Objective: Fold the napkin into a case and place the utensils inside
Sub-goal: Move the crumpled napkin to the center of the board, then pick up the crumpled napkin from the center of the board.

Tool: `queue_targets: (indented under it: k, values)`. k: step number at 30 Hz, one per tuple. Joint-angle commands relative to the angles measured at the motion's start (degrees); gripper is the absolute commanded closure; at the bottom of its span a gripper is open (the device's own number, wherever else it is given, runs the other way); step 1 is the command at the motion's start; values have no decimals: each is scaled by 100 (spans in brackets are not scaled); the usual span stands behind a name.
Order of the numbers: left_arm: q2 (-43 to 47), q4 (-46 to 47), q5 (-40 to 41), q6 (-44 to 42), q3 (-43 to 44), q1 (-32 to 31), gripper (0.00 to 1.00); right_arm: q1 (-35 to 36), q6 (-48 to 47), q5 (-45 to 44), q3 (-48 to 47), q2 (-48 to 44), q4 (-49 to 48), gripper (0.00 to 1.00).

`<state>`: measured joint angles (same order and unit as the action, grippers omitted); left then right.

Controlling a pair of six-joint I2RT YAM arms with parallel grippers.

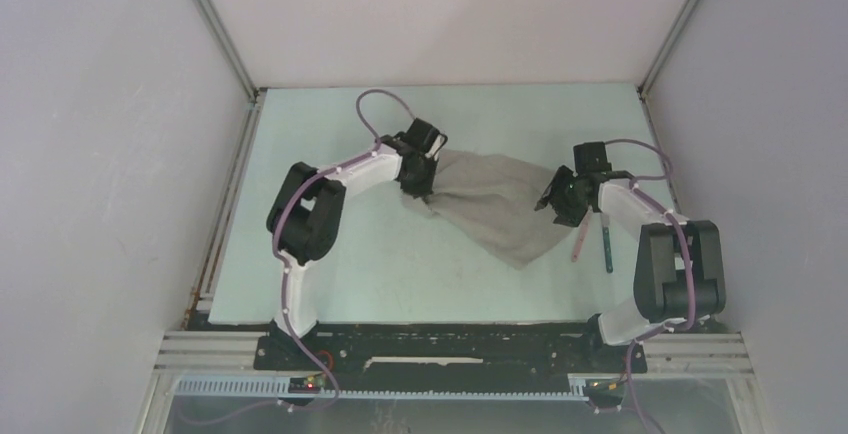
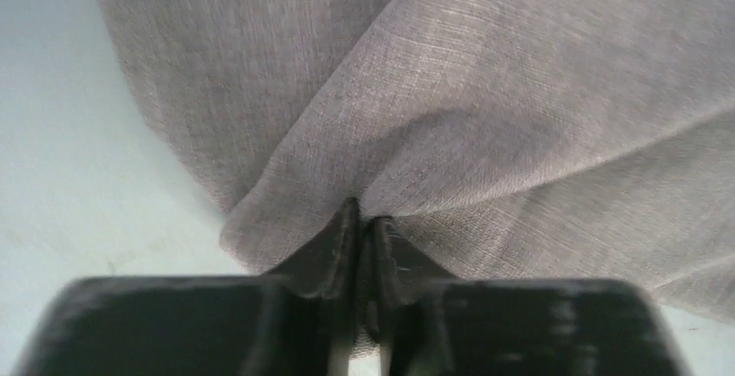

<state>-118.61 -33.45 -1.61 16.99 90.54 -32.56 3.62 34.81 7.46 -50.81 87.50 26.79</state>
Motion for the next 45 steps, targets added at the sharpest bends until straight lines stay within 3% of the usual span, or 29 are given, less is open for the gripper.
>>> queue_targets:
  k: [1,7,10,12,14,15,17,19,24,28,38,45]
  values:
    - [777,-59,381,113,-952,-111,99,6,-414,75,-338,16,-96,37]
    - [2850,766,555,1177,-3365,-741,100,189,-981,126,-414,1,84,35]
    - [3365,881,326,1654,-3913,-837,88,531,-1164,-53,-508,112,171,30]
    - [3704,923,254,1743,-4002,-839,68,594,-1044,-190,-617,275,261,25]
    - [4032,794,426,1710,-3888,-760,39,604,-719,-607,-827,479,495,24]
    - [4142,713,508,1666,-3817,-613,30,630,-548,-834,-960,599,627,24]
    - [4269,623,562,1586,-3765,-148,21,751,-333,-1328,-1236,818,826,25]
    - [4269,598,701,1450,-3675,247,20,873,-225,-1713,-1415,974,869,29]
    - [3956,401,1148,1245,-3306,562,28,887,-315,-1958,-1618,1241,873,47]
    - [3592,490,1034,1220,-3248,778,38,687,-626,-1847,-1745,1460,724,45]
    - [3302,602,866,1040,-3147,959,33,628,-906,-1409,-1924,1947,732,41]
    - [3301,585,838,985,-3171,961,31,832,-865,-1709,-1943,2185,1013,56]
